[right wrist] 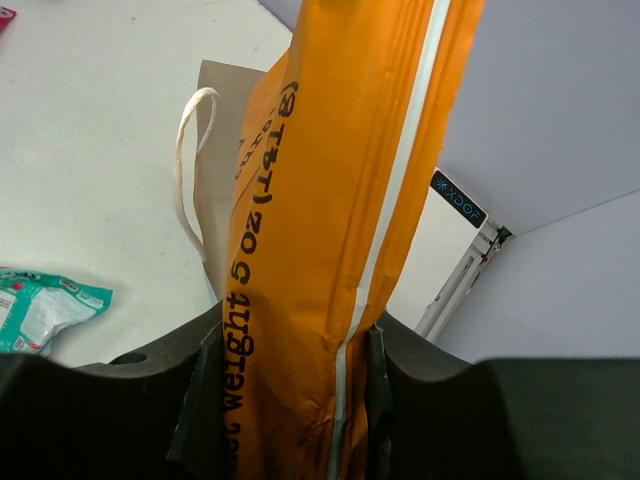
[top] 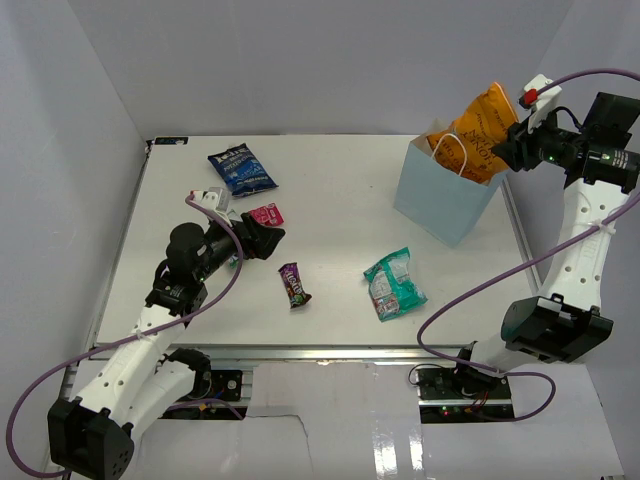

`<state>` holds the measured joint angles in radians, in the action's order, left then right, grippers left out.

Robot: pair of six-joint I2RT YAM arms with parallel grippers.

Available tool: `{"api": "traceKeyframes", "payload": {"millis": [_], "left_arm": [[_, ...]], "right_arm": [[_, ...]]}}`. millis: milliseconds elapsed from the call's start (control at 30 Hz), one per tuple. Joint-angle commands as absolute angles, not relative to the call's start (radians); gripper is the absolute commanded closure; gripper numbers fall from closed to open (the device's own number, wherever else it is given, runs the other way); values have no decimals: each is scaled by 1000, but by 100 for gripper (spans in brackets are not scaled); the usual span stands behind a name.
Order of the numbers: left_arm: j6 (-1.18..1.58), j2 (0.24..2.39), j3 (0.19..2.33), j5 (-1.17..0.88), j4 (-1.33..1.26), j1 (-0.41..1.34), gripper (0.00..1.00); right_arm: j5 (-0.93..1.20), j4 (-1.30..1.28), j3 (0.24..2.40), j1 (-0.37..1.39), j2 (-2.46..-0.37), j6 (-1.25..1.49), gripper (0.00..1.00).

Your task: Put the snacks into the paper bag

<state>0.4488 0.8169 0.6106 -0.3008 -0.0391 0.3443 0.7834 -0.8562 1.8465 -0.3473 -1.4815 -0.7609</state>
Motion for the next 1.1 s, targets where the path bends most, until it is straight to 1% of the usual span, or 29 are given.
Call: {"api": "traceKeyframes", "payload": {"millis": [0,233,333,367,433,467,533,567,633,700,733,833,967,1067], "left_arm": [[442,804,597,-319,-64,344,2],[446,819,606,-328,-63,344,2],[448,810,606,-324,-55,344,2],[448,801,606,-322,-46,344,2],[448,792,604,-315,-40,344,2],[449,782,601,-313,-37,344,2],[453,778,598,-310,-37,342,2],[454,778,598,-308,-35,344,2],[459,779,601,-311,-34,344,2],[462,785,607,-310,-31,342,2],[462,790,610,-310,-31,344,2],[462,802,618,-316,-35,342,2],[462,811,627,-319,-35,342,2],[462,810,629,-321,-31,344,2]], "right_arm": [[795,-822,1858,-347,-1489,-785,92],[738,-824,1864,-267,-1557,-776,92],[700,-804,1850,-229,-1575,-761,87],[698,-801,1851,-222,-1585,-752,83],[698,-804,1856,-210,-1595,-742,78],[699,-807,1859,-207,-1600,-741,68],[701,-811,1858,-193,-1603,-741,60],[701,-811,1859,-192,-1603,-738,53],[706,-810,1879,-187,-1601,-724,45],[716,-811,1907,-186,-1605,-695,40],[718,-811,1937,-186,-1603,-684,35],[724,-812,2003,-186,-1614,-647,27],[744,-811,2045,-186,-1620,-603,24],[755,-813,2028,-187,-1623,-595,25]]}}
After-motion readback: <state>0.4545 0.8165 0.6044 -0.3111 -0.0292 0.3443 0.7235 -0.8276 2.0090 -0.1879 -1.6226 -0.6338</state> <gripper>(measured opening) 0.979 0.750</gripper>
